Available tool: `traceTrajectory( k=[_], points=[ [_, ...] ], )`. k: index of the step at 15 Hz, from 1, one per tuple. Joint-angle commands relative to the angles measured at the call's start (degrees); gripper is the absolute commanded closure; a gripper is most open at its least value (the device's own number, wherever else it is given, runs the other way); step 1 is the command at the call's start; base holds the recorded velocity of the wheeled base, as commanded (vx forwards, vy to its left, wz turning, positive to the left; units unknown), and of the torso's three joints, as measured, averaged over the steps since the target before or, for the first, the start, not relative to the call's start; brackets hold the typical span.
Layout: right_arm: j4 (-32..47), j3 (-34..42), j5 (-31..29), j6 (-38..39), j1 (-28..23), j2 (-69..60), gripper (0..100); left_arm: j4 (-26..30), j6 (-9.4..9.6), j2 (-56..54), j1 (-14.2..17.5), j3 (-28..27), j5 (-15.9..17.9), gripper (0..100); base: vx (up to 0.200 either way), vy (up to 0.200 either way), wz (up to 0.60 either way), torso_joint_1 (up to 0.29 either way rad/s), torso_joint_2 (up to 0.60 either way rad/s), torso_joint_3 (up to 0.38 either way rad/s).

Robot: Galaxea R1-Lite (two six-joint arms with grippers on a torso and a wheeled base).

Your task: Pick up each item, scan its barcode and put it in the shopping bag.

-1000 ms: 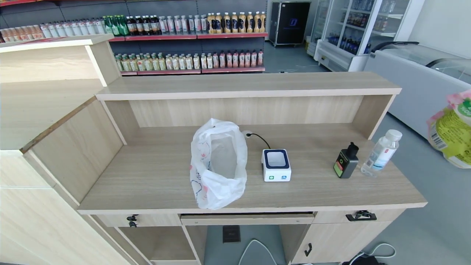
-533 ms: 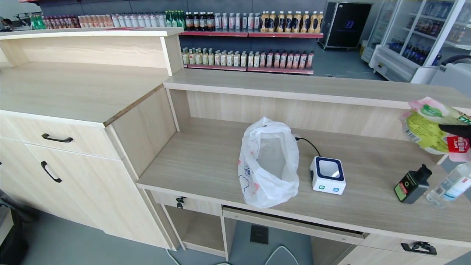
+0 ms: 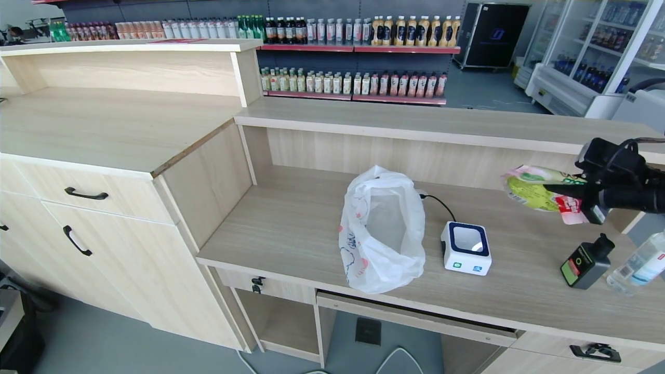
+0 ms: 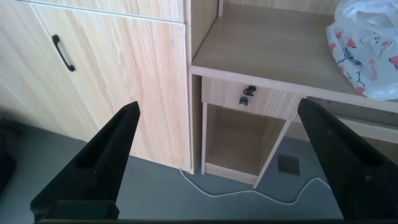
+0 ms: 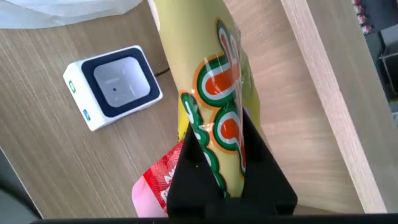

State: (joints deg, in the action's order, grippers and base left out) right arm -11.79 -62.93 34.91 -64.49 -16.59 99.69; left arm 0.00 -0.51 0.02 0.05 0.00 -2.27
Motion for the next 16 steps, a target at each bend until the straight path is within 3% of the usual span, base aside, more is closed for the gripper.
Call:
traceTrajectory(
  k=[1, 8, 16],
  points=[
    [0.10, 0.17, 0.15, -0.29, 0.95, 2.52, 100, 0.00, -0.02, -0.02, 0.04, 0.00, -0.02, 0, 0.000, 0.000, 0.00, 0.000, 0.00, 0.000],
    [0.36, -0.97, 0.24, -15.76, 3.23, 8.59, 100, 0.00, -0.02, -0.02, 0.04, 0.00, -0.02, 0, 0.000, 0.000, 0.00, 0.000, 0.00, 0.000],
    [-0.25, -2.20, 2.97, -21.56, 4.11, 11.84, 100, 0.00, -0.02, -0.02, 0.04, 0.00, -0.02, 0, 0.000, 0.000, 0.00, 0.000, 0.00, 0.000]
  ],
)
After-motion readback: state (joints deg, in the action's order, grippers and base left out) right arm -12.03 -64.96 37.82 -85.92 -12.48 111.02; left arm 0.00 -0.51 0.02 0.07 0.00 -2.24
